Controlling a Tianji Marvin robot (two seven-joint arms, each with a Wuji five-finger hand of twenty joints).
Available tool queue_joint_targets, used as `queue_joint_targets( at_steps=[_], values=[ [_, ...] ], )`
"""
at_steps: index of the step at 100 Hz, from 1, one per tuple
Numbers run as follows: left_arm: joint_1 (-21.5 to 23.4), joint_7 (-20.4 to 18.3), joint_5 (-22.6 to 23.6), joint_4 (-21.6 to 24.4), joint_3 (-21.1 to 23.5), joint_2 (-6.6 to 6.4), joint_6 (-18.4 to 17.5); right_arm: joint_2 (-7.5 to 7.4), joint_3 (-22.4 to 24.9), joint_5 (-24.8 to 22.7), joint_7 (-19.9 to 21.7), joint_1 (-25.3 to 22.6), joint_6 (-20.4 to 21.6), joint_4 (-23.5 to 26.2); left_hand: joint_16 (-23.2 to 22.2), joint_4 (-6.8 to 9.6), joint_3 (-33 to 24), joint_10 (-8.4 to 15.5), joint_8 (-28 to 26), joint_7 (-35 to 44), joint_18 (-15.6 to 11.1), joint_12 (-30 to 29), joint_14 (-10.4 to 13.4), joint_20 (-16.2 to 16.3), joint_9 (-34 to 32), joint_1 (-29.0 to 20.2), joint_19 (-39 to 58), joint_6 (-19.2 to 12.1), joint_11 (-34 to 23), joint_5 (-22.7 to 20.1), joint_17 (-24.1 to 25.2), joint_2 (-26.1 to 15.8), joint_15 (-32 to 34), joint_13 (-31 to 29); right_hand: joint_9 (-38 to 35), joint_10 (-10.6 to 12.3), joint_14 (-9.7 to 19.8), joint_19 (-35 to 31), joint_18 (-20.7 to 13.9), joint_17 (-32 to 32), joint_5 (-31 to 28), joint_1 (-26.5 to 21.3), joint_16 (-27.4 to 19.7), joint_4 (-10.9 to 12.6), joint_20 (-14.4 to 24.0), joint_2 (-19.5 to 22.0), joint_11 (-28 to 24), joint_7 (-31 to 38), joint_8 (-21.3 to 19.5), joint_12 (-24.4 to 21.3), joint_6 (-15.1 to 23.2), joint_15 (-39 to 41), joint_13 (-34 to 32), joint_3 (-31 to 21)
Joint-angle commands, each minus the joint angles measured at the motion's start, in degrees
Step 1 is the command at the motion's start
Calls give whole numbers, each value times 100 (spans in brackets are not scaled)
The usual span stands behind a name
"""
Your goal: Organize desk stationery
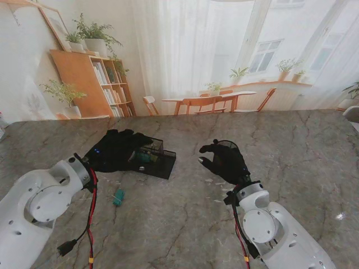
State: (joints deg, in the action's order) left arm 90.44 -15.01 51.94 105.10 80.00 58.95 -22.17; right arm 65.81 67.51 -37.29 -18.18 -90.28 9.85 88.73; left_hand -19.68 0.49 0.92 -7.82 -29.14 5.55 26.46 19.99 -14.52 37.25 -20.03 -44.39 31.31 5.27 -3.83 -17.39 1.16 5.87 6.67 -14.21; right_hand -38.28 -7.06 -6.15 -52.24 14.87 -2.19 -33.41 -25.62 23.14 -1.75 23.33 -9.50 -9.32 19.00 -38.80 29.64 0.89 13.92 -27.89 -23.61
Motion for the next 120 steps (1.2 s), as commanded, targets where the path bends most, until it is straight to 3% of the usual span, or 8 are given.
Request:
queue_joint_targets(
  at_steps=[1,24,51,65,96,120],
  values=[
    [430,-52,132,94,37,-29,95,23,-16,20,55,-5,31,-13,100,-263,122,-140,91,-154,291,-170,-132,-160,228,195,-224,-67,124,240,152,-203,-119,286,-39,-8,74,-91,-83,57,-129,-29,77,48,82,169,-89,38,-144,59,-13,6,103,62],
    [1218,17,642,347,206,-27,343,20,-32,17,61,1,64,-23,148,-257,123,-252,140,-231,393,-256,-214,-195,388,435,-259,-50,165,409,98,-178,-81,338,-42,-15,68,-92,-83,56,-127,-28,79,49,83,176,-91,37,-144,60,-4,9,97,62],
    [1540,246,1231,166,129,-35,627,18,-51,27,80,11,65,-34,113,-248,103,-183,147,-220,346,-275,-175,-124,390,459,-29,-113,134,428,26,98,20,238,-42,-9,68,-93,-80,55,-129,-31,80,49,83,176,-90,39,-145,59,-4,10,98,63],
    [1540,253,1438,-9,170,-63,527,17,-63,35,102,17,41,-31,65,-243,79,-139,137,-211,300,-265,-139,-61,360,425,167,-146,113,441,-119,160,92,88,-41,-13,68,-93,-83,57,-129,-31,80,49,83,176,-91,39,-145,60,-6,10,99,64],
    [1199,18,1407,-521,248,-121,342,7,-78,14,141,35,18,-32,-72,-229,61,48,64,-129,269,-172,-29,70,144,242,627,-258,32,331,-316,273,215,-240,-41,-7,67,-95,-82,55,-127,-33,81,50,84,183,-92,40,-146,61,-6,14,97,65],
    [867,-25,1307,-1021,131,-148,398,-3,-86,1,186,42,3,-27,-246,-215,49,113,12,-89,186,-85,50,207,8,-22,1015,-389,-11,249,-529,404,360,-521,-45,-6,77,-94,-81,57,-123,-32,79,50,83,181,-93,37,-145,62,-2,13,101,66]
  ],
)
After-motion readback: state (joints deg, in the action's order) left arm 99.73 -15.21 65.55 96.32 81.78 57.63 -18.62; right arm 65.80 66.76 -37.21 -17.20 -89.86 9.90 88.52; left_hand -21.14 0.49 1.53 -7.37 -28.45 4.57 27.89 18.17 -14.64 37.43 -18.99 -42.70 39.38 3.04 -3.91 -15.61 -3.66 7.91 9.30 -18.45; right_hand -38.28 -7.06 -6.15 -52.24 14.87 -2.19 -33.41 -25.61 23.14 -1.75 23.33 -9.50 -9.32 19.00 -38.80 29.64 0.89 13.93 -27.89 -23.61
